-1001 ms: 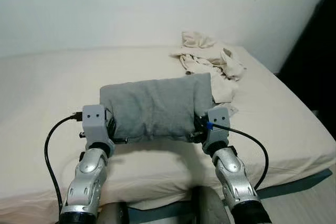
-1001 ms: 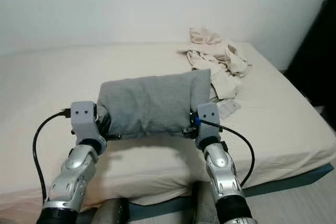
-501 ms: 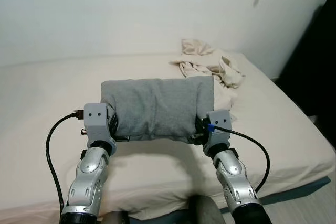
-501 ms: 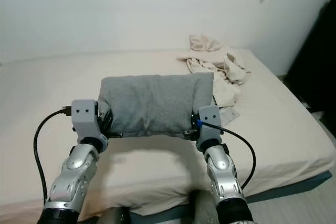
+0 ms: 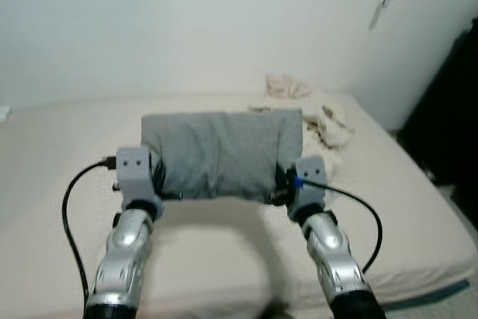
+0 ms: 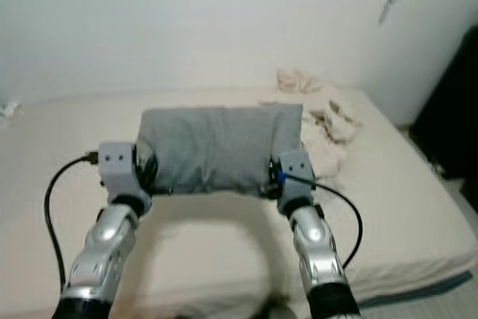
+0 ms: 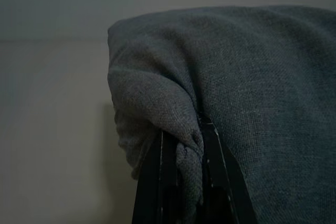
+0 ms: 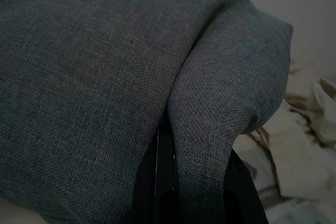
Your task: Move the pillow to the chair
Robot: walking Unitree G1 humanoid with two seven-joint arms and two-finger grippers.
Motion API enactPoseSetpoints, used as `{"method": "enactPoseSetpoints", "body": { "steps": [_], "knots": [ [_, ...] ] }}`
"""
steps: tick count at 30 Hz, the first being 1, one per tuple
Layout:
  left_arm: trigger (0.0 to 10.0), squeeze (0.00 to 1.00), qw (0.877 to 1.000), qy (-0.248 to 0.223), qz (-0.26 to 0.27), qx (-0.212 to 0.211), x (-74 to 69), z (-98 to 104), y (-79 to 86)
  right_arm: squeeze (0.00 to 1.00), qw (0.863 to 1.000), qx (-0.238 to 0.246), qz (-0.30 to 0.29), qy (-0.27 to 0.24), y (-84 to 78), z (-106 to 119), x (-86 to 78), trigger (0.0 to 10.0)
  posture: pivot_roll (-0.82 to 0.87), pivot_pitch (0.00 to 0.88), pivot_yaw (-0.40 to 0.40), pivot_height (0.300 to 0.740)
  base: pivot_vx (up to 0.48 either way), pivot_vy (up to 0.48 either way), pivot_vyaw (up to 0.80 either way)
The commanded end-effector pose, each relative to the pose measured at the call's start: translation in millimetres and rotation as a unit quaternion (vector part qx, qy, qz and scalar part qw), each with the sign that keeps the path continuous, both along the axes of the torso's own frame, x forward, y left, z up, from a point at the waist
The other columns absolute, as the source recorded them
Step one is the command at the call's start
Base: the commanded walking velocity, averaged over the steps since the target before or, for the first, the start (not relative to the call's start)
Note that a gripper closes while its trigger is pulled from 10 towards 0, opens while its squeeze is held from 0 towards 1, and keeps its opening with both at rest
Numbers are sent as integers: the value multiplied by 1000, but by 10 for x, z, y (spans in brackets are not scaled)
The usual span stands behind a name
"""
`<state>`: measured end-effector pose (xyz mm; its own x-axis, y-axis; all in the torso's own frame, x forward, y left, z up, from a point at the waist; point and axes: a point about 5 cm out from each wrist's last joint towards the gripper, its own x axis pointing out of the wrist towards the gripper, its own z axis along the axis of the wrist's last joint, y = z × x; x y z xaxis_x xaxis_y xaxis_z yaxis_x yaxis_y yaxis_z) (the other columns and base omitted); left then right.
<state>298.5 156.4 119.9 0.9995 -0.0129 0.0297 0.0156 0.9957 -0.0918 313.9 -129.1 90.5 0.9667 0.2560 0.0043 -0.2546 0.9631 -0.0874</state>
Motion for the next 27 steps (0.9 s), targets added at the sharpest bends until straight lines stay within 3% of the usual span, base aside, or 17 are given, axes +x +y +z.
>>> {"method": "enactPoseSetpoints", "body": {
  "steps": [1, 14, 17, 22, 27],
  "knots": [
    [10000, 0, 999, -22, -25, 1, 18, 76, -98, 0, 998, -5, 50, -23, 197, 107, 5, 10000, 21, 25, -28, 740, 0, 0, 0],
    [10000, 0, 1000, -23, -10, 10, 44, 96, -12, 0, 998, -9, 52, -23, 180, 103, -4, 10000, 20, 29, -26, 740, 0, 0, 0],
    [10000, 0, 1000, -24, -8, 11, 56, 105, 23, 0, 998, -7, 54, -12, 175, 74, -6, 10000, 20, 32, -26, 740, 0, 0, 0],
    [10000, 0, 1000, -4, -7, 11, 42, 10, 18, 0, 996, -24, 62, 59, 170, -195, -73, 10000, 24, 43, -31, 740, 0, 0, 0],
    [10000, 0, 1000, 3, -8, 9, 3, -32, -5, 0, 996, -19, 55, 67, 142, -223, -74, 10000, 24, 47, -28, 740, 0, 0, 0]
  ]
}}
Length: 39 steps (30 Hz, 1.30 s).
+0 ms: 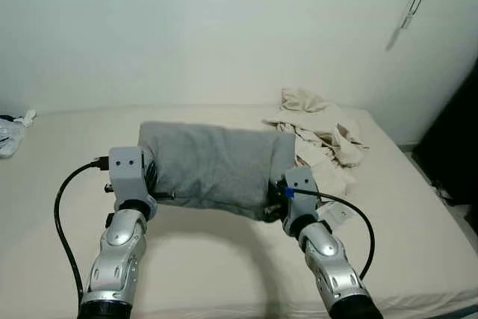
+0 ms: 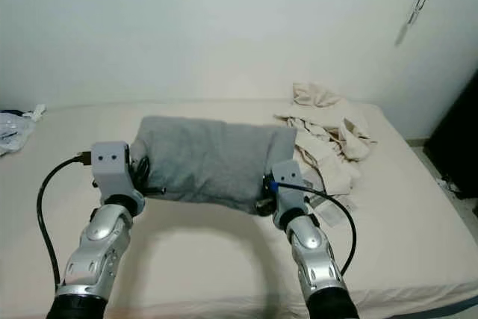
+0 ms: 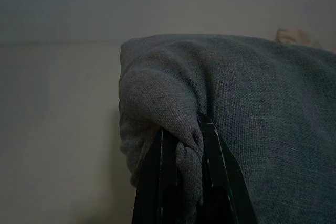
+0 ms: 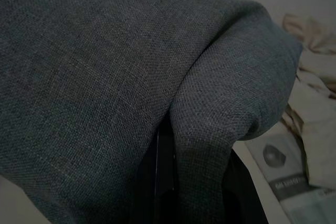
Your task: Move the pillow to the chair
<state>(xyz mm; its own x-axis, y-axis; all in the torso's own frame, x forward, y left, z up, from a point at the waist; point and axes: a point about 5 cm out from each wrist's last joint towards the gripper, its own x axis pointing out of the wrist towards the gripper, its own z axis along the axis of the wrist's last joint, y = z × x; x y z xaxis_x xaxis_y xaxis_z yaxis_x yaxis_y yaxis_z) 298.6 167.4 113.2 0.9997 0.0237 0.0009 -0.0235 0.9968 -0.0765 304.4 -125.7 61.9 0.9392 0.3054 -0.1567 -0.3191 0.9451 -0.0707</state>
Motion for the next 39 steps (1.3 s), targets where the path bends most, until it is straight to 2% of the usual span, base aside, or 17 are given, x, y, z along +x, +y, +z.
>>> {"method": "enactPoseSetpoints", "body": {
  "steps": [1, 8, 14, 39],
  "knots": [
    [10000, 0, 1000, -11, -26, 1, 1, 36, -116, 0, 1000, -1, 28, -12, 108, 63, 21, 10000, 24, 47, -28, 740, 0, 0, 0],
    [10000, 0, 1000, -1, -29, 7, -10, -7, -131, 0, 1000, 5, 16, -12, 72, 72, 39, 10000, 28, 48, -25, 740, 0, 0, 0],
    [10000, 0, 999, 9, -38, 16, -14, -53, -159, 0, 1000, 5, -4, -9, -22, 50, 35, 10000, 25, 53, -21, 740, 0, 0, 0],
    [10000, 0, 999, 10, -41, 18, -18, -60, -168, 0, 1000, 7, -4, -7, -17, 44, 26, 10000, 27, 57, -18, 740, 0, 0, 0]
  ]
}}
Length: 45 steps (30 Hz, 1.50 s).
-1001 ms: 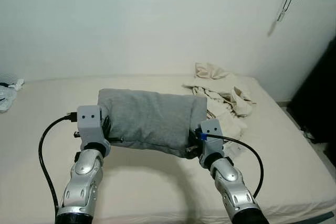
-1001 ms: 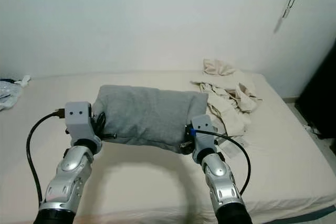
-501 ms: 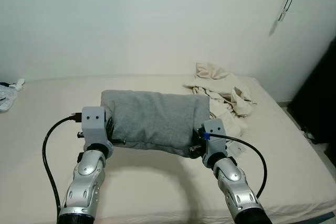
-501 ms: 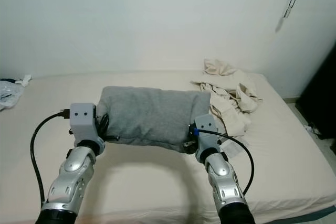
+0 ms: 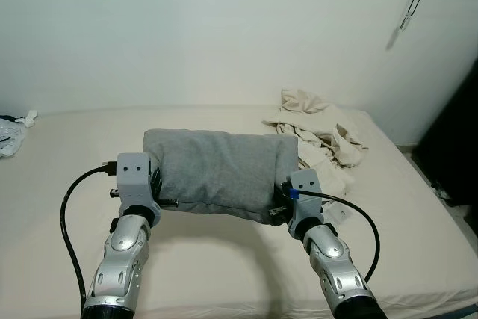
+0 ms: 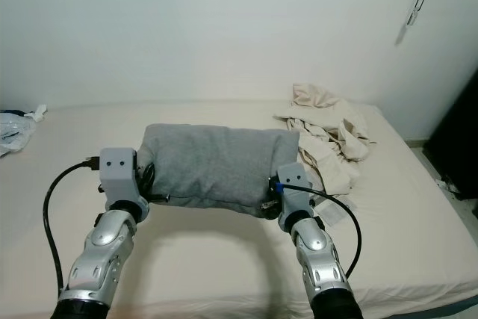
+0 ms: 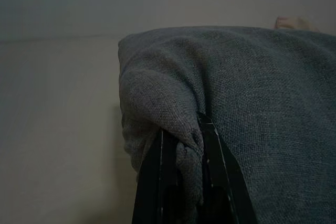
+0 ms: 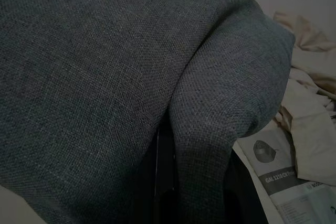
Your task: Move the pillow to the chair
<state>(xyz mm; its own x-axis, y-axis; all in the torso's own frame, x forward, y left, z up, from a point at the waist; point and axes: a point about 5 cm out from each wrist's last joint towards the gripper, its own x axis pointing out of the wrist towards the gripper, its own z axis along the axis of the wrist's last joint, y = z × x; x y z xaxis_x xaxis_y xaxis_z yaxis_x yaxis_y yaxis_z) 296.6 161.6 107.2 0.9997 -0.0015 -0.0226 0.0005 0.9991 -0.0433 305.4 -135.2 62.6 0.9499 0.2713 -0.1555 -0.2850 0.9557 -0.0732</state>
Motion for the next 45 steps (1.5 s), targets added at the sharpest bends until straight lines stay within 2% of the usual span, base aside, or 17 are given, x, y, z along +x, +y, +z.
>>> {"method": "enactPoseSetpoints", "body": {
  "steps": [1, 11, 30, 45],
  "knots": [
    [10000, 0, 1000, -1, -29, 1, 3, 0, -111, 0, 1000, 8, 14, -6, 77, 37, 16, 10000, 27, 56, -19, 740, 0, 0, 0],
    [10000, 0, 1000, 0, -29, -4, 2, -1, -107, 0, 1000, 7, 15, -6, 78, 38, 22, 10000, 27, 57, -22, 740, 0, 0, 0],
    [10000, 0, 1000, 1, -30, -2, -1, 1, -94, 0, 1000, 9, 15, -6, 92, 31, 15, 10000, 29, 56, -16, 740, -308, 0, 0],
    [10000, 0, 999, 4, -40, 5, 3, 3, -98, 0, 1000, 15, 8, -4, 103, 8, -14, 10000, 30, 47, 4, 740, 0, 0, 0]
  ]
}}
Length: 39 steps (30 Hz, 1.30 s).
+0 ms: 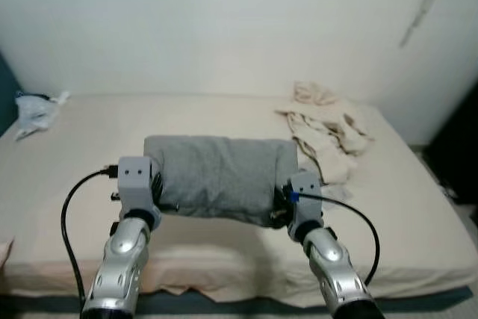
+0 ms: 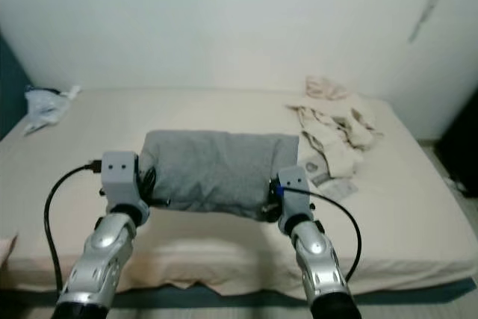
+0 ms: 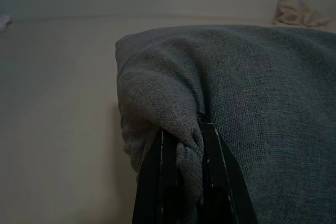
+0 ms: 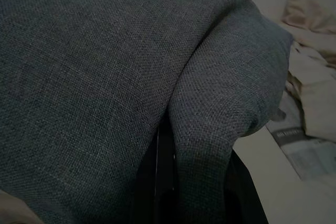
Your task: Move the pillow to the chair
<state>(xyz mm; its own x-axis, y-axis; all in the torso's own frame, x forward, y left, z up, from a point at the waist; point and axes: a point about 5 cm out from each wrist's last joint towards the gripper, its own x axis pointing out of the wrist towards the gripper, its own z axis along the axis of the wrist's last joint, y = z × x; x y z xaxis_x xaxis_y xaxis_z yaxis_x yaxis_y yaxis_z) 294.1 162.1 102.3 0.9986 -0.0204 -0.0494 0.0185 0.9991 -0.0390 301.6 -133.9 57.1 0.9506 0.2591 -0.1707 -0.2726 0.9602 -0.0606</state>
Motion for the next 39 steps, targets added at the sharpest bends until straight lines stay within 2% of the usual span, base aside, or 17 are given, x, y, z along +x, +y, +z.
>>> {"method": "enactPoseSetpoints", "body": {
  "steps": [1, 19, 39],
  "knots": [
    [10000, 0, 999, -9, -31, 3, 29, 53, -103, 0, 1000, 11, 14, -13, 91, 62, 22, 10000, 30, 47, 5, 740, 0, 0, 0],
    [10000, 0, 999, -1, -37, 11, 34, 32, -110, 0, 1000, 13, 18, -12, 73, 44, 3, 10000, 31, 59, 3, 740, 0, 0, 0],
    [10000, 0, 999, 7, -27, 17, 23, -1, -97, 0, 1000, 6, 8, 1, 25, 11, 3, 10000, 33, 64, -6, 740, 0, 0, -800]
  ]
}}
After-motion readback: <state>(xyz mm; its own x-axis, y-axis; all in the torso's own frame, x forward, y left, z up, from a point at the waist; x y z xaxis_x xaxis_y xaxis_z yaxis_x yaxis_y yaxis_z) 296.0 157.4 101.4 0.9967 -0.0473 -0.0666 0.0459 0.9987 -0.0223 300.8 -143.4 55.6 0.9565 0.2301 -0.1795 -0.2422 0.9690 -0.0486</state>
